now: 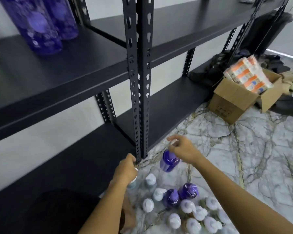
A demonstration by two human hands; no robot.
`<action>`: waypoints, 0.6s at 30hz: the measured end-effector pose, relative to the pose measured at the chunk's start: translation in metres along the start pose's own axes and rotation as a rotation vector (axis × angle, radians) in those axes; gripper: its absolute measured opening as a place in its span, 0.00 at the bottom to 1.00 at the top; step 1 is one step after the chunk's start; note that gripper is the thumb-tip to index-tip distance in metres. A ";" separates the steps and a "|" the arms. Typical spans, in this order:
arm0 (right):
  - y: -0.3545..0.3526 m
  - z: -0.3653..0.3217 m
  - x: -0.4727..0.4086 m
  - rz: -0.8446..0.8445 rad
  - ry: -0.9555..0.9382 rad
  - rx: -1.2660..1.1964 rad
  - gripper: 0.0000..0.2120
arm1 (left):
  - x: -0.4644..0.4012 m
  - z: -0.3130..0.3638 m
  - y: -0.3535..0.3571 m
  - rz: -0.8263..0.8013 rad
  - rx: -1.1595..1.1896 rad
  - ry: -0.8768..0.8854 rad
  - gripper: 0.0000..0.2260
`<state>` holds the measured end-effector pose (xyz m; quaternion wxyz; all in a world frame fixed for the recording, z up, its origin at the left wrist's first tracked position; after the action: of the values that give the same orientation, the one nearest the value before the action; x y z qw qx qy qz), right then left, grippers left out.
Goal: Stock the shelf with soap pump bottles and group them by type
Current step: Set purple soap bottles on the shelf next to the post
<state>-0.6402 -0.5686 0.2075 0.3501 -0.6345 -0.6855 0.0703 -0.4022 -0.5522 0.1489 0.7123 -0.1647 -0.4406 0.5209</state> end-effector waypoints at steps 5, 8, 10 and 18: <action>-0.037 -0.078 0.028 0.075 -0.194 0.145 0.15 | 0.042 0.027 -0.062 0.090 -0.088 0.081 0.18; -0.055 -0.123 0.050 0.100 -0.289 0.213 0.14 | 0.069 0.052 -0.102 0.157 -0.114 0.176 0.16; -0.068 -0.154 0.068 0.132 -0.356 0.231 0.14 | 0.088 0.072 -0.128 0.218 -0.128 0.247 0.14; -0.108 -0.261 0.132 0.281 -0.624 0.268 0.14 | 0.162 0.133 -0.224 0.367 -0.135 0.403 0.13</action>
<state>-0.5735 -0.5577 0.5117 0.1910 -0.6188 -0.6504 0.3971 -0.3635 -0.5281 0.4519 0.6667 -0.3889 -0.2866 0.5675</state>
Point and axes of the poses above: each hand's wrist, its own x-axis away from the middle knuckle, its own y-axis out of the palm, z = x × y, the point moved 4 cm from there along -x, towards the middle knuckle, and after that the axes turned 4 degrees about y, right-handed, at the moved point
